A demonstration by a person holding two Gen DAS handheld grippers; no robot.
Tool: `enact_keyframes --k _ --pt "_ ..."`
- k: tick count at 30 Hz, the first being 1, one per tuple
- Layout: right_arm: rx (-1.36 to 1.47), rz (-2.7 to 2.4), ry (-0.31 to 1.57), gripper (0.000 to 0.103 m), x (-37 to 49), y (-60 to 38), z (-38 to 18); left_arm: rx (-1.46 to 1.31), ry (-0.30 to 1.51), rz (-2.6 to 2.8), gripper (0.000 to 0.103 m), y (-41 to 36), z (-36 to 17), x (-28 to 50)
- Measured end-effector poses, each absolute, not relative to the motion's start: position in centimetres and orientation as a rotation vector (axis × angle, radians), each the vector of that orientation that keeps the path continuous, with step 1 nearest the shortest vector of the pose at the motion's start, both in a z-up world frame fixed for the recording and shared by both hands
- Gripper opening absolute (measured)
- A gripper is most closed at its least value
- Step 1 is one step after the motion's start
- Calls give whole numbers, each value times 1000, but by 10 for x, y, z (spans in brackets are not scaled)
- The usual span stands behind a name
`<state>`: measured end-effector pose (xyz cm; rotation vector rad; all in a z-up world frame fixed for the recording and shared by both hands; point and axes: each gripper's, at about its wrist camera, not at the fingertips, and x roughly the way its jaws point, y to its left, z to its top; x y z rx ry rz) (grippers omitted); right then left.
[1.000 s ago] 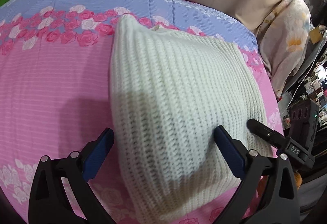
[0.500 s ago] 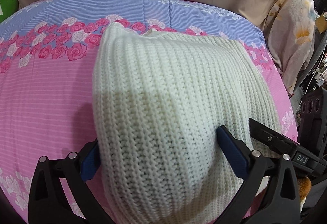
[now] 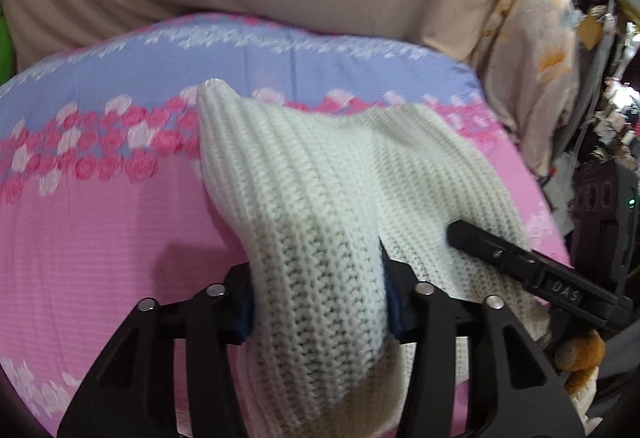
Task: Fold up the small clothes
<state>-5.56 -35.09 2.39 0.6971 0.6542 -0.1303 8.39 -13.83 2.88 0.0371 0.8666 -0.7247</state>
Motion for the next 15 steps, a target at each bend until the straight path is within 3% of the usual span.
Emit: enact_keyframes --k 11,15 --pt "455 -42 321 39 -30 -310 165 46 412 -833 43 -78 181 69" --pt "480 27 280 40 21 -309 182 45 329 -777 45 -52 206 92"
